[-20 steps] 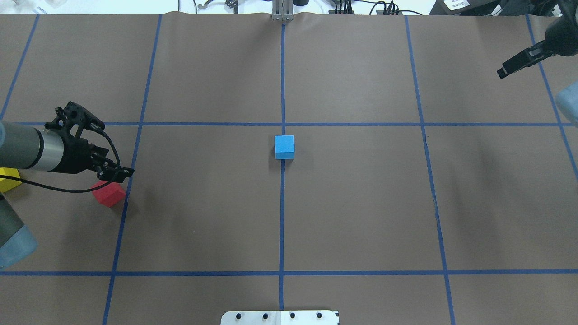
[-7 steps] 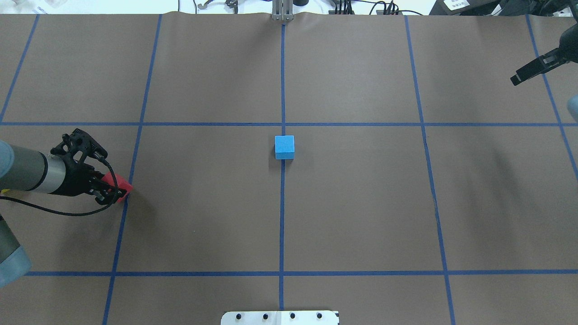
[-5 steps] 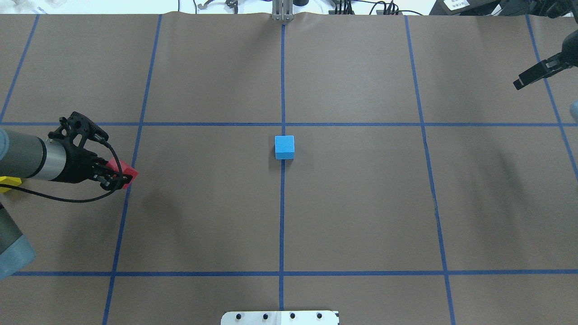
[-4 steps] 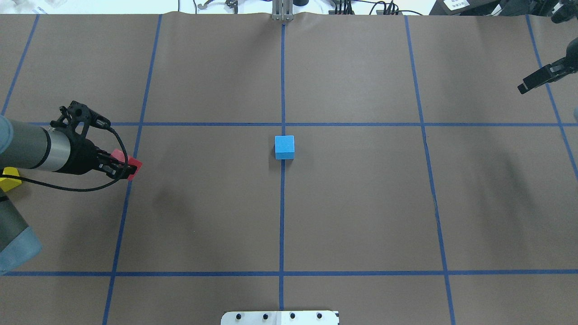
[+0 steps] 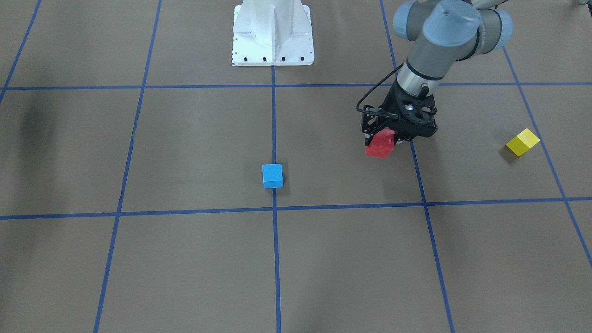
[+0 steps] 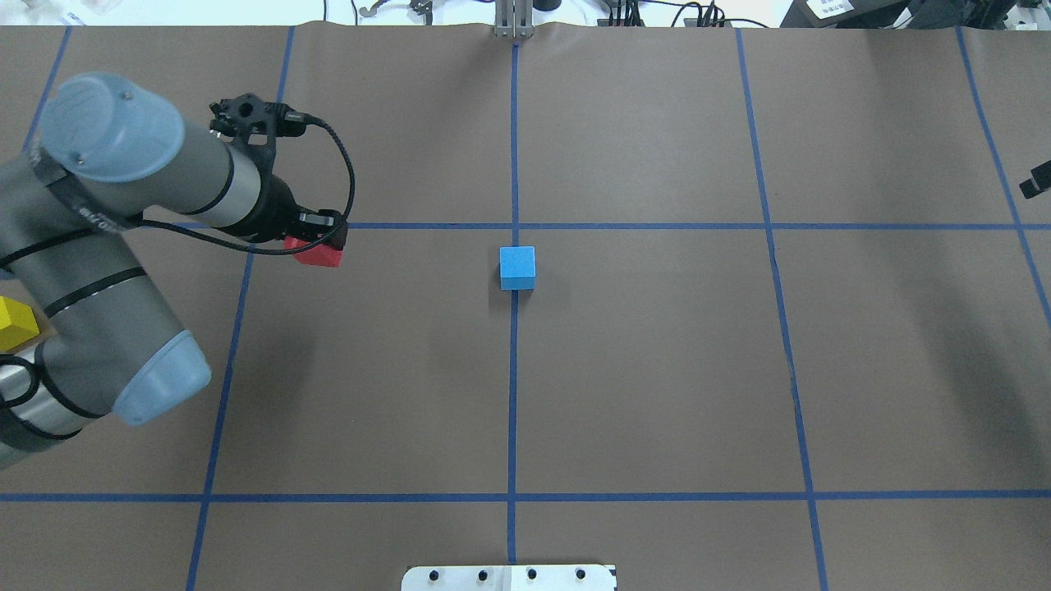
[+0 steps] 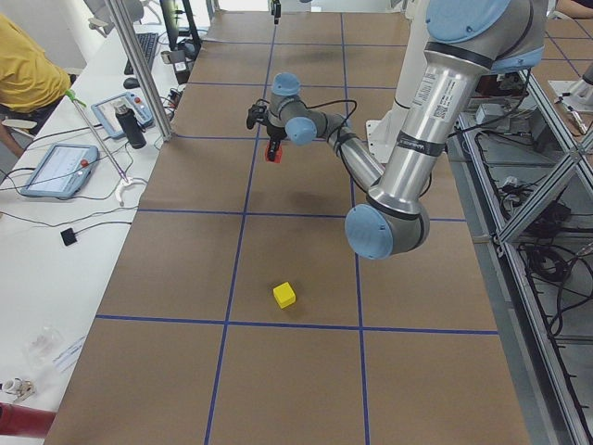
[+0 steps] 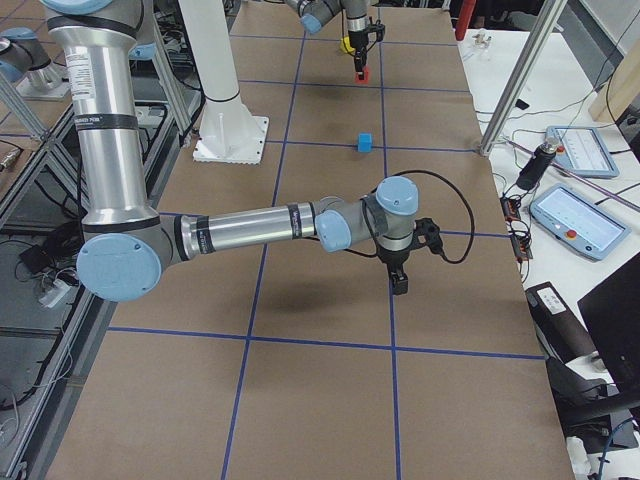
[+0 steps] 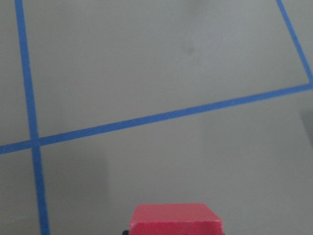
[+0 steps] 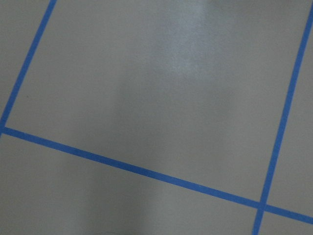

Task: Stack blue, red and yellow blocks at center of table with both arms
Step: 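Carry the red cube with the left gripper above the blue cube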

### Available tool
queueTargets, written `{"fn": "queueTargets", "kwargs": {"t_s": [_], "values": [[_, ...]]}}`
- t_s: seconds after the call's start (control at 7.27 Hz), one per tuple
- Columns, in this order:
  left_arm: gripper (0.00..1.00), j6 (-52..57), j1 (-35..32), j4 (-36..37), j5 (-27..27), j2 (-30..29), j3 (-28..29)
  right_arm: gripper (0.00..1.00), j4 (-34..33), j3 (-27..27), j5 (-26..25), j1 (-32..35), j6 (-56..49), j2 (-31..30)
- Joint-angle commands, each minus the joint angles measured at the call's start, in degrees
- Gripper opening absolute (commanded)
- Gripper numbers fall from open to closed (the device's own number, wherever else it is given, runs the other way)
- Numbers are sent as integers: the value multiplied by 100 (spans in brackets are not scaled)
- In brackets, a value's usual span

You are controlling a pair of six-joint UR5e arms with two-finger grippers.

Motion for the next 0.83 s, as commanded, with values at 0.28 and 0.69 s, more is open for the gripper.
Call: {"fn": "queueTargets", "kwargs": {"t_s": [0.28, 0.69], "values": [[0, -693, 295, 723, 112, -2033, 1456, 99, -37, 16, -85, 550, -483, -445], [0, -1091, 770, 705, 553, -2808, 2309, 99, -37, 25, -85, 550, -475, -419]]}}
